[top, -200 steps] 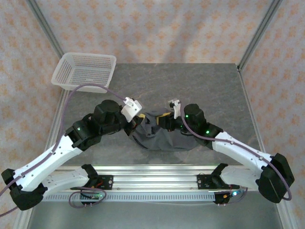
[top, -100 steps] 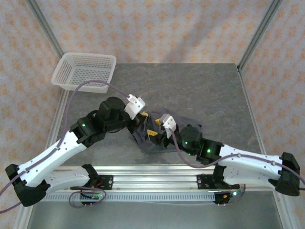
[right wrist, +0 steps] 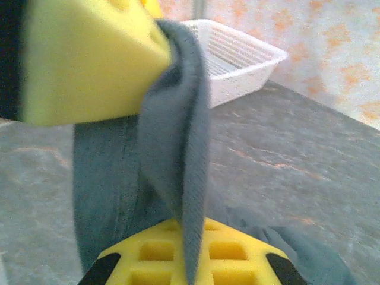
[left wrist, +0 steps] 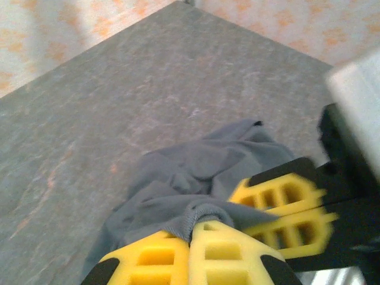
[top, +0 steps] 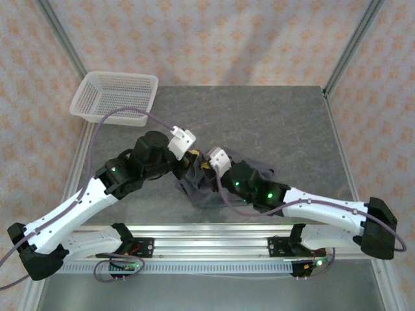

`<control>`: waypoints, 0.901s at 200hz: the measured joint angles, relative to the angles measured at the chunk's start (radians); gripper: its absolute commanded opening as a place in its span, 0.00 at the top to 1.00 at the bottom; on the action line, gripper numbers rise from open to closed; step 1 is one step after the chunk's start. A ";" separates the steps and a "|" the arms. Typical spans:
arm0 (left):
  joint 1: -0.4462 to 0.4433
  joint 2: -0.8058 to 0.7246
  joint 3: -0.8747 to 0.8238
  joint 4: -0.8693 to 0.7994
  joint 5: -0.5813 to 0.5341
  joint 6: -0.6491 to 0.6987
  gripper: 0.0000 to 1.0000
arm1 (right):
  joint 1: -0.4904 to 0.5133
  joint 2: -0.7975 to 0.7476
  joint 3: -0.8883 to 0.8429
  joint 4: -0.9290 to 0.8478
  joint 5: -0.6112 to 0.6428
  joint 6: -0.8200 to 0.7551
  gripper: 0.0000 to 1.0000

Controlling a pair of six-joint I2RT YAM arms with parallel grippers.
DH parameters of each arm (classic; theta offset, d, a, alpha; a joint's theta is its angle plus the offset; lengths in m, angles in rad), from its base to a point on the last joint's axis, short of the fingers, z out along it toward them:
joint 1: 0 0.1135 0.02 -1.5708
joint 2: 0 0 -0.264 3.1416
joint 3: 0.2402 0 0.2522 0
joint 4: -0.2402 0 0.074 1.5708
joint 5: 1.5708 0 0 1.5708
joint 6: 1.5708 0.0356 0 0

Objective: Fold the inside-out t-shirt

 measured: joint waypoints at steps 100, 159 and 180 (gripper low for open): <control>0.187 0.063 -0.011 0.003 0.146 -0.139 1.00 | -0.260 -0.154 -0.139 -0.193 -0.112 0.411 0.58; 0.187 0.204 0.037 0.003 0.156 -0.219 1.00 | 0.091 -0.064 0.084 -0.191 0.118 0.421 0.84; 0.187 0.222 0.048 0.003 0.156 -0.241 1.00 | 0.089 0.107 0.174 -0.177 0.143 0.496 0.84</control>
